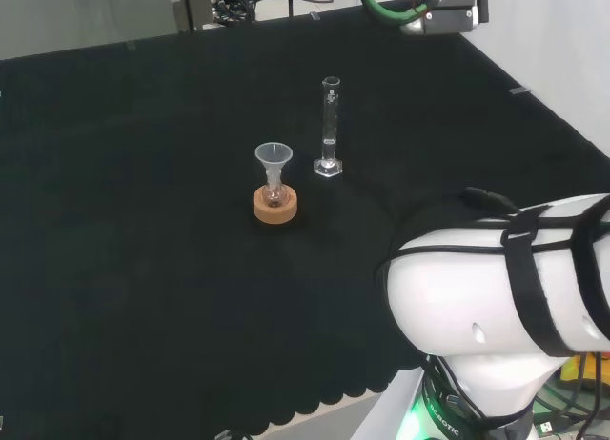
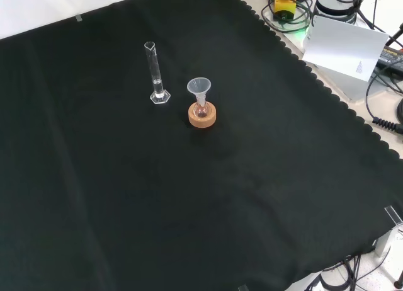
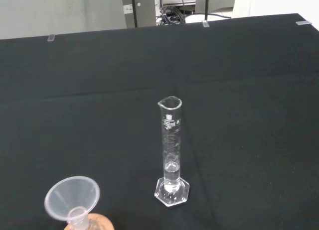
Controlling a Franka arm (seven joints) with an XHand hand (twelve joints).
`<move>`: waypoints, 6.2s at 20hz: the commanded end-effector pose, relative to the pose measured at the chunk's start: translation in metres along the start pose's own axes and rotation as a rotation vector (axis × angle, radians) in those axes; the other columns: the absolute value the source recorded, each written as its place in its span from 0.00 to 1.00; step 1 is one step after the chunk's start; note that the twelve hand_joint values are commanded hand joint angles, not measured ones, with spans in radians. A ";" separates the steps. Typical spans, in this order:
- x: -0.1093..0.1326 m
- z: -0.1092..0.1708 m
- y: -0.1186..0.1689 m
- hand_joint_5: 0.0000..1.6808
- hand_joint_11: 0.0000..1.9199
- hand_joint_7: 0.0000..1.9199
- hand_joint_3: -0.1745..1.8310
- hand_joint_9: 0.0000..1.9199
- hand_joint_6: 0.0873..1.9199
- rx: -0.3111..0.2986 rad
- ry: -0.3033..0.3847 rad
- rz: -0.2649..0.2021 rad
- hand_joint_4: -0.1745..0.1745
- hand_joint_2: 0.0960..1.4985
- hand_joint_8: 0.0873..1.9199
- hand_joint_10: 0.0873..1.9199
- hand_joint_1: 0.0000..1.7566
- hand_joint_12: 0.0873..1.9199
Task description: Pick up the graduated cylinder.
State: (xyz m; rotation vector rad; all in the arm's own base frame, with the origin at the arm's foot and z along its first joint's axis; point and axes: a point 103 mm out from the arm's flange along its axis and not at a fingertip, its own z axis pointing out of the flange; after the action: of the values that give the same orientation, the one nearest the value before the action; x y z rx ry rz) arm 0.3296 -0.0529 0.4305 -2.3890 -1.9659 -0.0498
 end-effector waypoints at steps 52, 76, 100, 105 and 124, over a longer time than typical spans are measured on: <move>-0.066 0.253 0.123 0.30 0.10 0.15 0.05 0.26 0.00 0.107 0.511 -0.190 0.31 0.62 0.32 0.30 0.46 0.70; -0.069 0.283 0.122 0.29 0.11 0.13 0.00 0.25 0.00 0.161 0.650 -0.285 0.32 0.62 0.30 0.26 0.50 0.69; -0.049 0.325 0.149 0.28 0.10 0.14 0.00 0.26 0.00 0.135 0.867 -0.371 0.31 0.62 0.31 0.27 0.56 0.69; -0.044 0.329 0.154 0.29 0.11 0.16 0.00 0.27 0.00 0.122 0.894 -0.397 0.31 0.62 0.31 0.27 0.56 0.68; -0.031 0.346 0.164 0.33 0.13 0.20 0.00 0.30 0.00 0.098 0.992 -0.427 0.35 0.62 0.30 0.26 0.59 0.67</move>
State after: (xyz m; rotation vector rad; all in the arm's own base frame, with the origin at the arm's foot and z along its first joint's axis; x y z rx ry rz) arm 0.4823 -0.0957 0.0849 -1.3722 -1.7961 -0.8948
